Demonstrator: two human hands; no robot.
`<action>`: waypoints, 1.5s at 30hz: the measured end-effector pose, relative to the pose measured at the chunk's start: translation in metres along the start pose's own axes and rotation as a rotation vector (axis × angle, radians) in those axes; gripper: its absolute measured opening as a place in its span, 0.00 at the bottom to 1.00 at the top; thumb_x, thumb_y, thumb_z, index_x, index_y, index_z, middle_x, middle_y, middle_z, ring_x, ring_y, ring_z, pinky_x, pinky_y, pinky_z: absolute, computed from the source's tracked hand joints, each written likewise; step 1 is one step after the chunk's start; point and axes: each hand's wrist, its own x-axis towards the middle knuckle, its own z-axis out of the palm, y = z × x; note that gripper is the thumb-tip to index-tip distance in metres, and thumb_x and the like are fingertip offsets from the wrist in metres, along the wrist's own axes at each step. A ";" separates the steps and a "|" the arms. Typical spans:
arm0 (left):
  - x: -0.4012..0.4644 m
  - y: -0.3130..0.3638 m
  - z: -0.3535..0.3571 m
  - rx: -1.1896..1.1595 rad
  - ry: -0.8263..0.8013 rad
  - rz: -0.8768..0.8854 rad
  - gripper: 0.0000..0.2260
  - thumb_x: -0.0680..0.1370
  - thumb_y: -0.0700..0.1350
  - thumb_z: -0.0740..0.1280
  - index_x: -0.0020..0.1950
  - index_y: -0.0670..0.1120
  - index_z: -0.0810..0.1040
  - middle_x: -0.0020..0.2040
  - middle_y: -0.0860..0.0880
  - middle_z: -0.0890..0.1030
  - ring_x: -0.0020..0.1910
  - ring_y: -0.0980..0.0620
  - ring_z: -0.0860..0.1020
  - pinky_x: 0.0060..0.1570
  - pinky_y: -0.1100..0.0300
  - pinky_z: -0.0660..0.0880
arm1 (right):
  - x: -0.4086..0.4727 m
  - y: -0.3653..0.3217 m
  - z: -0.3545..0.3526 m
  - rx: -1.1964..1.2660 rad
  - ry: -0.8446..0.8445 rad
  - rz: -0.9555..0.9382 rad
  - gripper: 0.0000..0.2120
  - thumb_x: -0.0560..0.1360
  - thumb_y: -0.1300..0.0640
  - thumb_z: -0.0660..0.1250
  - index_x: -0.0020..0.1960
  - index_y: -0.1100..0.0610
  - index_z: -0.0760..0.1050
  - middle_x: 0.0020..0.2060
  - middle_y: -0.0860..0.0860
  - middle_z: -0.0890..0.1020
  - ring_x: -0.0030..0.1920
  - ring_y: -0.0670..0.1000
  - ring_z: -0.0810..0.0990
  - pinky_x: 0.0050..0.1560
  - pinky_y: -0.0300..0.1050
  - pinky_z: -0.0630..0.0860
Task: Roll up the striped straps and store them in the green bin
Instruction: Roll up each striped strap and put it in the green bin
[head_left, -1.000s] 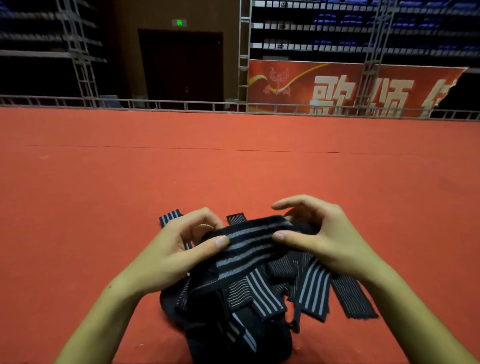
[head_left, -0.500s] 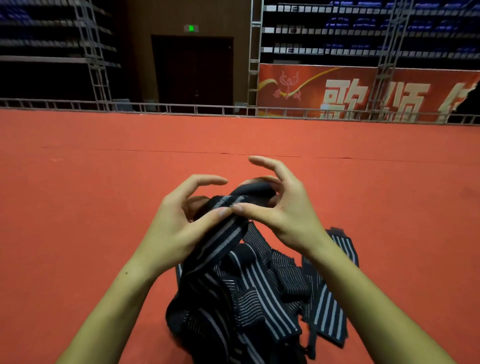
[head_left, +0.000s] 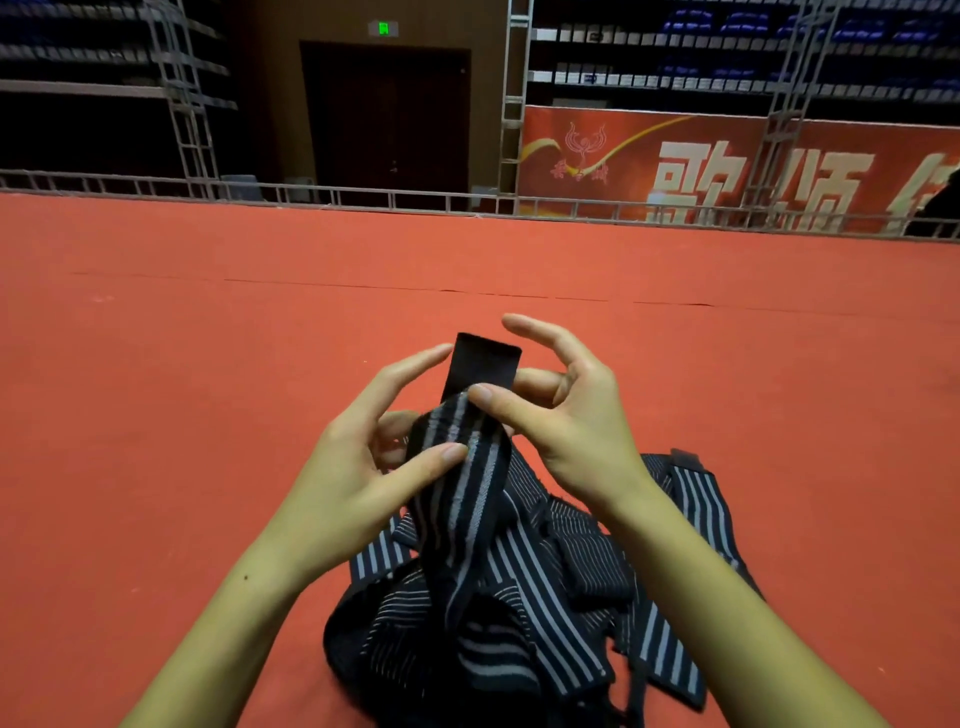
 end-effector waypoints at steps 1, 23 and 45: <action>0.000 -0.001 -0.001 0.003 -0.003 0.003 0.32 0.82 0.40 0.73 0.81 0.63 0.69 0.55 0.44 0.89 0.54 0.40 0.88 0.58 0.38 0.84 | 0.002 0.000 0.000 0.012 0.007 -0.003 0.31 0.78 0.66 0.76 0.77 0.55 0.70 0.48 0.58 0.90 0.50 0.57 0.90 0.49 0.48 0.85; -0.004 0.031 0.010 0.111 0.165 0.079 0.43 0.78 0.38 0.78 0.84 0.65 0.62 0.45 0.46 0.88 0.35 0.41 0.83 0.45 0.48 0.83 | -0.011 -0.019 0.003 -0.184 0.031 0.000 0.39 0.80 0.58 0.76 0.84 0.50 0.58 0.40 0.49 0.89 0.40 0.47 0.88 0.44 0.45 0.82; -0.007 0.043 -0.006 -0.003 0.298 0.004 0.41 0.78 0.36 0.78 0.83 0.63 0.65 0.49 0.46 0.90 0.47 0.43 0.90 0.50 0.47 0.87 | -0.079 0.015 0.003 -0.186 -0.153 0.139 0.48 0.74 0.48 0.80 0.84 0.37 0.54 0.50 0.54 0.88 0.55 0.55 0.87 0.71 0.72 0.73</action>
